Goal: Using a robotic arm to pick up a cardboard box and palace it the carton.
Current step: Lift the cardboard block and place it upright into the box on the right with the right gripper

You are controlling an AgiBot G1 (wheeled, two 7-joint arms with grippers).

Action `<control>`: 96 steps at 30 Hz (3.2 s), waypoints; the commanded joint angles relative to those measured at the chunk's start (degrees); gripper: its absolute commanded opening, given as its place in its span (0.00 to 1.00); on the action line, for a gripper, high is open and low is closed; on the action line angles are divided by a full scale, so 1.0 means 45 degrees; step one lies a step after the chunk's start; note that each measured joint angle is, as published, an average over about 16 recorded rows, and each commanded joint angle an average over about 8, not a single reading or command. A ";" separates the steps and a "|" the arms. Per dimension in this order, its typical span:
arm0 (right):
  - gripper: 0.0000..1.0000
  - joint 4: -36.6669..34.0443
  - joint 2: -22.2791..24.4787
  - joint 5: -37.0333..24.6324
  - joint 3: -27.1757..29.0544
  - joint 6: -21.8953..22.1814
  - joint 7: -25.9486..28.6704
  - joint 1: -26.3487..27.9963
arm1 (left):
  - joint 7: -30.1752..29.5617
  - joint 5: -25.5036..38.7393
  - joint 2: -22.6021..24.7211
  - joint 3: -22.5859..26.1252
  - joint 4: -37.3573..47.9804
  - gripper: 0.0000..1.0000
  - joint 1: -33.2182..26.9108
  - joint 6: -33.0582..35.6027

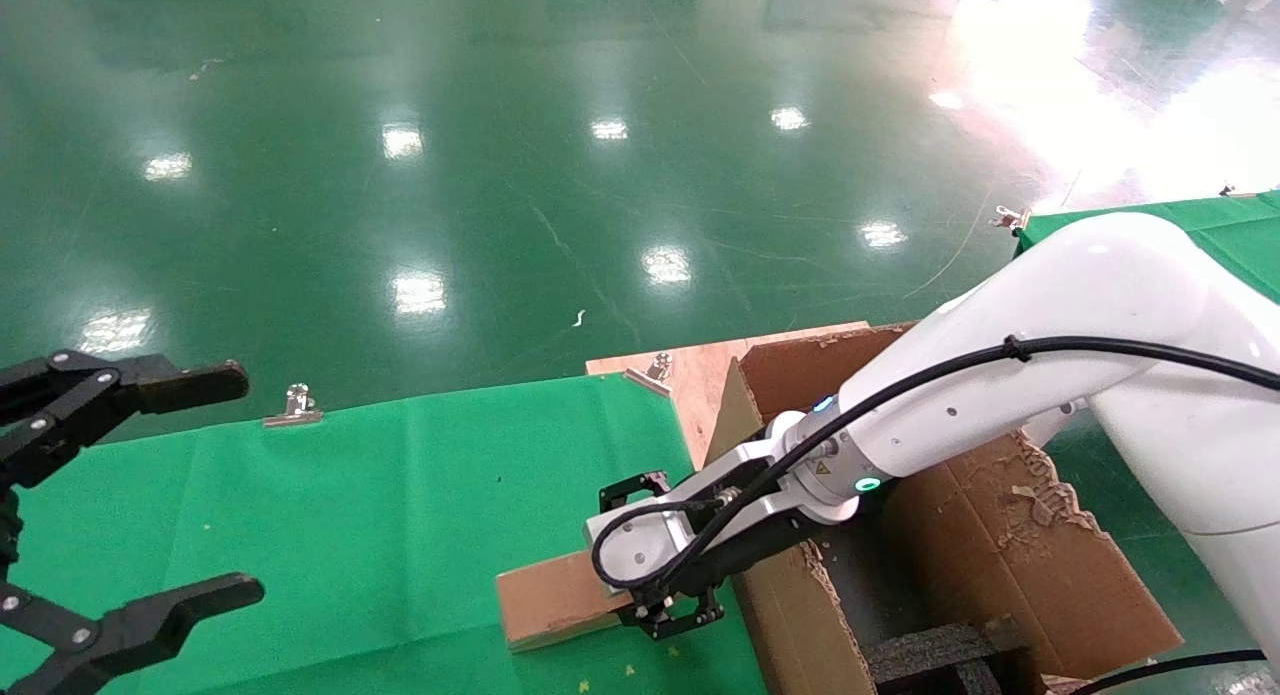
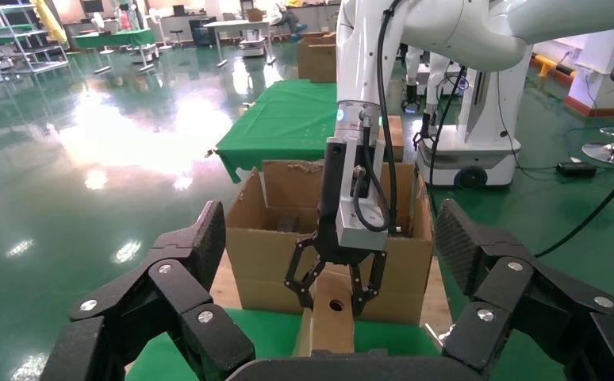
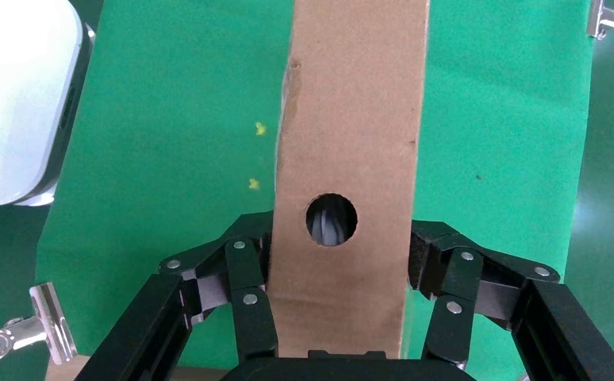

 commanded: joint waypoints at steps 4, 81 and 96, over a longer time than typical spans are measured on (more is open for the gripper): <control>0.00 -0.0169 0.0070 0.0079 0.0093 -0.0004 -0.0048 0.0209 | 0.0000 0.0000 0.0000 0.0000 0.0001 1.00 0.0000 0.0000; 0.00 -0.1706 0.9914 0.4101 -0.2689 0.3414 0.6931 0.2665 | 0.0009 -0.0012 -0.0006 0.0014 0.0010 1.00 -0.0002 -0.0008; 0.00 -0.1688 1.0313 0.4801 -0.3023 0.4315 0.8383 0.2058 | 0.0011 -0.0016 -0.0007 0.0014 0.0013 1.00 -0.0001 -0.0013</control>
